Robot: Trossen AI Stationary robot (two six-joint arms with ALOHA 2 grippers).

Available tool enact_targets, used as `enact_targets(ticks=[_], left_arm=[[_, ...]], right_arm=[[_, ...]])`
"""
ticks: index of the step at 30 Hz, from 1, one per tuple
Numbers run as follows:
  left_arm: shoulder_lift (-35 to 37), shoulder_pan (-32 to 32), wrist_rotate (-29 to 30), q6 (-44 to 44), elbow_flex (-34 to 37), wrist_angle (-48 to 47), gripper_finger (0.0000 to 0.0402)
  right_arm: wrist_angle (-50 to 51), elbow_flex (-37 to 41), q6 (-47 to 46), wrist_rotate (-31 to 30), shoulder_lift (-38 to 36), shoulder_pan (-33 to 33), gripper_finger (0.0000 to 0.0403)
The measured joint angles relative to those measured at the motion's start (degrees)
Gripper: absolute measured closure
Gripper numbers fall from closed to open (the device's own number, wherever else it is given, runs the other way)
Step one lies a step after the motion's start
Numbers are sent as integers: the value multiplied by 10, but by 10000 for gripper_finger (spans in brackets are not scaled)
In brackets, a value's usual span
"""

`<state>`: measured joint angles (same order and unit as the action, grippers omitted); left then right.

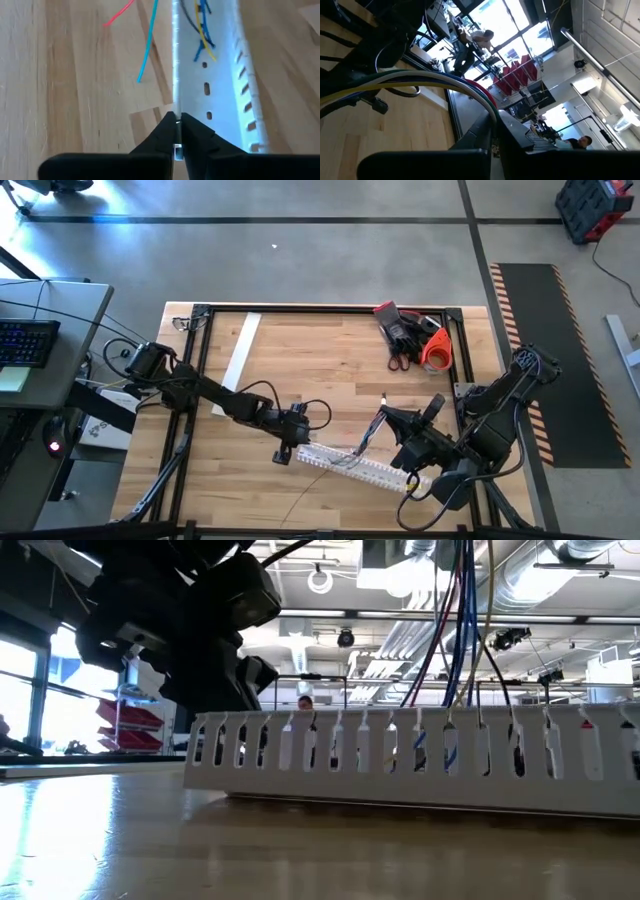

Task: Ziptie cables
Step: Put the colored ziptied cable into the white cable duct

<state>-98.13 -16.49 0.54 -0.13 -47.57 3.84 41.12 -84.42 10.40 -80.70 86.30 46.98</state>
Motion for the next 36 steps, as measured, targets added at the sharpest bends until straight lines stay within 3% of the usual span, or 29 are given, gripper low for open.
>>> enact_targets(ticks=[5, 11, 16, 19, 24, 29, 36], left_arm=[[3, 0, 13, -15, 1, -1, 360], [34, 0, 20, -7, -1, -29, 288], [94, -5, 86, -1, -32, -120, 248], [133, -17, 138, 21, -43, -120, 244], [151, -31, 126, 73, -44, 50, 243], [104, -18, 60, 107, -44, 222, 236], [29, 1, -63, 107, -44, 423, 189]], right_arm=[[0, 0, 2, 7, 0, 0, 403], [-18, 0, 51, 7, 0, -3, 403], [-101, 0, 149, 4, 0, -18, 403], [-168, 0, 221, 12, 0, -30, 403], [-255, 0, 298, 78, 0, -49, 403], [-266, 0, 305, 108, 0, -61, 403], [-266, 0, 302, 109, 0, -65, 403]])
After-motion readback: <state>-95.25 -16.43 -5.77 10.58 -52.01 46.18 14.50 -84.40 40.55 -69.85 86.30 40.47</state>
